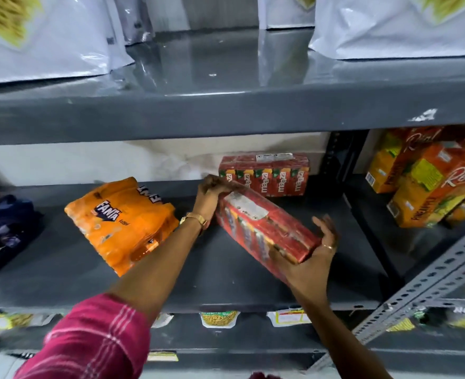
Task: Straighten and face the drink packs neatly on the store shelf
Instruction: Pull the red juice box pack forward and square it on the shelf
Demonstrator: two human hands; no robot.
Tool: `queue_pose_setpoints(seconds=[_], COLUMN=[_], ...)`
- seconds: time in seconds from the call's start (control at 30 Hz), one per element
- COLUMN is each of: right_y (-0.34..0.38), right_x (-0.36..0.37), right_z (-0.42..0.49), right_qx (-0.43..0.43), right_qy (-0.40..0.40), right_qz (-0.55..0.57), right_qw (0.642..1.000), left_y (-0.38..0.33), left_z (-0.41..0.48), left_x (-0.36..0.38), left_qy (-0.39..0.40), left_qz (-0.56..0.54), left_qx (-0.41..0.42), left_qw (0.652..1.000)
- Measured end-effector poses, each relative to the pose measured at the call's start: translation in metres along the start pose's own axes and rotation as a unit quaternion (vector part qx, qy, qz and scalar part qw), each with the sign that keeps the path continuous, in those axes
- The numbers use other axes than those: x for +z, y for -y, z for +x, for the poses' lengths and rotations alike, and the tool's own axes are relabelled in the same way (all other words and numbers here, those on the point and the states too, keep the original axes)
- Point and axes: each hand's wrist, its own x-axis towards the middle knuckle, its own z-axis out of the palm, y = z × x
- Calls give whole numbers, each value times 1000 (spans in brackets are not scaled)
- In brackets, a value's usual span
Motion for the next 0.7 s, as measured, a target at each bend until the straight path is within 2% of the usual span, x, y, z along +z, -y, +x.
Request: queue_pose_setpoints(seconds=[0.07, 0.13, 0.17, 0.23, 0.3, 0.33, 0.4, 0.47, 0.5, 0.57, 0.63, 0.7], right_y=[0, -1, 1, 5, 10, 12, 20, 17, 12, 1, -20, -32], right_x=[-3, -7, -9, -8, -3, -2, -5, -7, -8, -10, -16, -23], right_z=[-6, -6, -5, -11, -32, -46, -69, -73, -69, -53, -28, 0], right_qx=[101, 137, 136, 129, 115, 102, 75, 24, 21, 78, 147, 181], right_qy=[26, 56, 65, 53, 58, 85, 187, 268, 264, 161, 56, 44], right_qz=[32, 26, 15, 10, 24, 42, 62, 8, -8, 16, 37, -6], right_qw=[994, 989, 988, 990, 991, 990, 978, 963, 964, 984, 987, 982], left_y=[-11, -25, -36, -50, -57, -60, -61, -66, -66, -72, -72, -72], left_z=[-2, -8, -11, -15, -12, -14, -18, -25, -26, -36, -46, -62], left_x=[-7, -3, 3, 18, 35, 45, 65, 84, 91, 99, 99, 91], left_qy=[27, 56, 66, 125, 178, 199, 240, 280, 308, 350, 344, 314], left_qz=[144, 390, 446, 402, 353, 361, 396, 447, 475, 490, 512, 546], left_qx=[-6, 1, -13, -97, -131, -117, -60, -7, 0, -7, 23, 98], left_qw=[989, 919, 892, 902, 909, 903, 884, 849, 824, 798, 787, 770])
